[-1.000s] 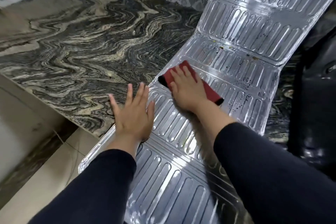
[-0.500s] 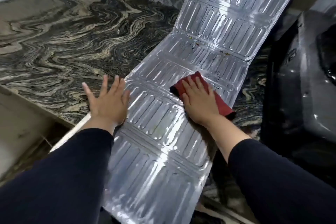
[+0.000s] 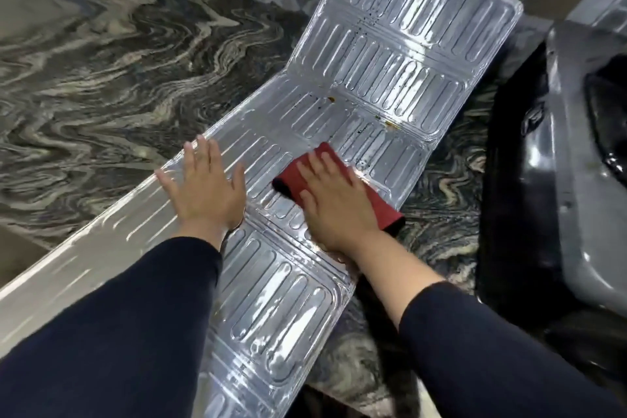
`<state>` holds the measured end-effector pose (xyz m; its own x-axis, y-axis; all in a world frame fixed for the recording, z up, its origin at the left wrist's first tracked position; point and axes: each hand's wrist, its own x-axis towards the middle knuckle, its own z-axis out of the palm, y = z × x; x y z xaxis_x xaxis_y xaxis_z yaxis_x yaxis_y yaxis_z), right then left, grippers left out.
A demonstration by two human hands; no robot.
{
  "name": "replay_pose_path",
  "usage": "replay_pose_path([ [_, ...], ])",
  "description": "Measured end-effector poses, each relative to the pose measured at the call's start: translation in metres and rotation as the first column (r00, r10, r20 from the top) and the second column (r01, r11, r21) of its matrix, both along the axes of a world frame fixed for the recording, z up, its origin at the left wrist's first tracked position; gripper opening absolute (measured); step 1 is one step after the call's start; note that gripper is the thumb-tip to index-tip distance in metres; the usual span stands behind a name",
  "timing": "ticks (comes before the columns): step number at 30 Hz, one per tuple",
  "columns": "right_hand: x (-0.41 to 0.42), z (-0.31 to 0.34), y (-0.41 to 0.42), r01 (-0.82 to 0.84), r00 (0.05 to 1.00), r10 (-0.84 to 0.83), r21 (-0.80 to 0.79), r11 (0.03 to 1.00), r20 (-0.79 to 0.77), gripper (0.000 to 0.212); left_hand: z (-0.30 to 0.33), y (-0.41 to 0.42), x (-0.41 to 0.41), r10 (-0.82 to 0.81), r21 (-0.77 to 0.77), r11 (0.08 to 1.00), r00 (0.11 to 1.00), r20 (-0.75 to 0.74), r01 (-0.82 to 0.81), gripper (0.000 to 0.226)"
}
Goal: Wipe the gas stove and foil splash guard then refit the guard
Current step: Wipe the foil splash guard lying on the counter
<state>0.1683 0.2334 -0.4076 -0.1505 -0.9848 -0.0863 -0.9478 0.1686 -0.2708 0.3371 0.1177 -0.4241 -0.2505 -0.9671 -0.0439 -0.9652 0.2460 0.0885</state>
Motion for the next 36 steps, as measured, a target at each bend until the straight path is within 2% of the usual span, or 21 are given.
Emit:
replay_pose_path([
  [7, -0.106, 0.002, -0.057, 0.145, 0.987, -0.144, 0.01, 0.989, -0.076, 0.052, 0.001, -0.002, -0.001, -0.003, 0.009, 1.0, 1.0, -0.02, 0.003, 0.073],
  [12, -0.107, 0.002, -0.075, 0.258, 0.964, -0.256, 0.014, 0.966, -0.079, 0.053, -0.002, -0.008, -0.003, -0.002, 0.005, 1.0, 1.0, -0.02, 0.002, 0.076],
  [16, -0.07, 0.001, -0.06, 0.174, 0.982, -0.174, -0.007, 0.985, -0.078, 0.054, -0.001, -0.007, -0.002, -0.024, 0.01, 1.0, 0.999, -0.038, 0.024, 0.074],
  [21, -0.019, 0.005, -0.029, 0.09, 0.994, -0.09, -0.003, 0.996, -0.063, 0.054, 0.0, 0.001, 0.03, -0.047, 0.008, 0.999, 0.999, 0.01, 0.047, 0.071],
  [25, 0.038, 0.004, -0.016, -0.162, 0.986, 0.162, -0.014, 0.987, -0.033, 0.054, 0.004, 0.004, 0.052, -0.075, 0.025, 0.997, 0.997, 0.0, 0.075, 0.07],
  [27, 0.05, 0.003, -0.033, -0.231, 0.973, 0.231, -0.004, 0.973, -0.014, 0.053, 0.004, 0.004, 0.053, -0.077, 0.025, 0.997, 0.997, -0.018, 0.077, 0.069],
  [32, 0.041, 0.005, -0.113, -0.235, 0.972, 0.235, 0.0, 0.972, -0.012, 0.051, 0.0, 0.003, 0.052, -0.058, 0.008, 0.998, 0.998, -0.012, 0.058, 0.069],
  [36, 0.0, 0.002, -0.155, -0.142, 0.989, 0.142, -0.003, 0.99, -0.035, 0.051, 0.001, 0.003, 0.053, -0.045, 0.004, 0.999, 0.999, -0.03, 0.045, 0.073],
])
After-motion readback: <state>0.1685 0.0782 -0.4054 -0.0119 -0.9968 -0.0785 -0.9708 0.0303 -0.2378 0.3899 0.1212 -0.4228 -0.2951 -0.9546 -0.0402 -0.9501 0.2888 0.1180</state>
